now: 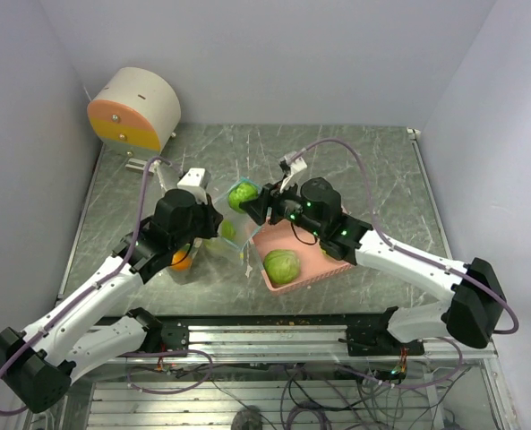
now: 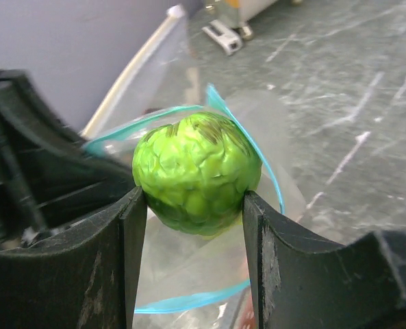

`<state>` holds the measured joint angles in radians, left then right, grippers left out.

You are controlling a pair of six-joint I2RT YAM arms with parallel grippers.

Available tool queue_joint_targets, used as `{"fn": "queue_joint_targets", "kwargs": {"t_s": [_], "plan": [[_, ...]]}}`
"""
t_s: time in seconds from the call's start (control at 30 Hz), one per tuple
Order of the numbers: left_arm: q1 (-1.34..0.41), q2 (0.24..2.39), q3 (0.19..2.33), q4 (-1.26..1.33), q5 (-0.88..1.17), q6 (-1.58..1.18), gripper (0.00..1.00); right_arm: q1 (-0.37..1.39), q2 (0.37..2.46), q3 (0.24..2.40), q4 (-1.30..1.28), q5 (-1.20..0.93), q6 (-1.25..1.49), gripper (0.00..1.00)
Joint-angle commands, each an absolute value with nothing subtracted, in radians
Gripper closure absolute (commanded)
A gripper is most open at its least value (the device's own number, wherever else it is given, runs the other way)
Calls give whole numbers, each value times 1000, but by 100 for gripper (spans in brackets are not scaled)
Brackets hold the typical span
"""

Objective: Place the food in the zip-top bag and seal the zipper
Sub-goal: Place the fake vegetable in the zipper food storage bag.

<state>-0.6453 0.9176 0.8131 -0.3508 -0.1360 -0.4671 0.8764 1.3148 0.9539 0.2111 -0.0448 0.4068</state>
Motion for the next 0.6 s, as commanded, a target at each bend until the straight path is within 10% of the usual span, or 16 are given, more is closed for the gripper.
{"fn": "queue_joint_targets", "kwargs": {"t_s": [0.0, 0.23, 0.57], "plan": [[-649, 892, 868, -371, -148, -452, 93, 874, 1358, 1010, 194, 178, 379, 55], [-649, 921, 876, -356, -132, -451, 93, 897, 1410, 1066, 201, 153, 359, 1], [-649, 969, 845, -307, -119, -460, 93, 916, 1156, 1008, 71, 236, 372, 0]]}}
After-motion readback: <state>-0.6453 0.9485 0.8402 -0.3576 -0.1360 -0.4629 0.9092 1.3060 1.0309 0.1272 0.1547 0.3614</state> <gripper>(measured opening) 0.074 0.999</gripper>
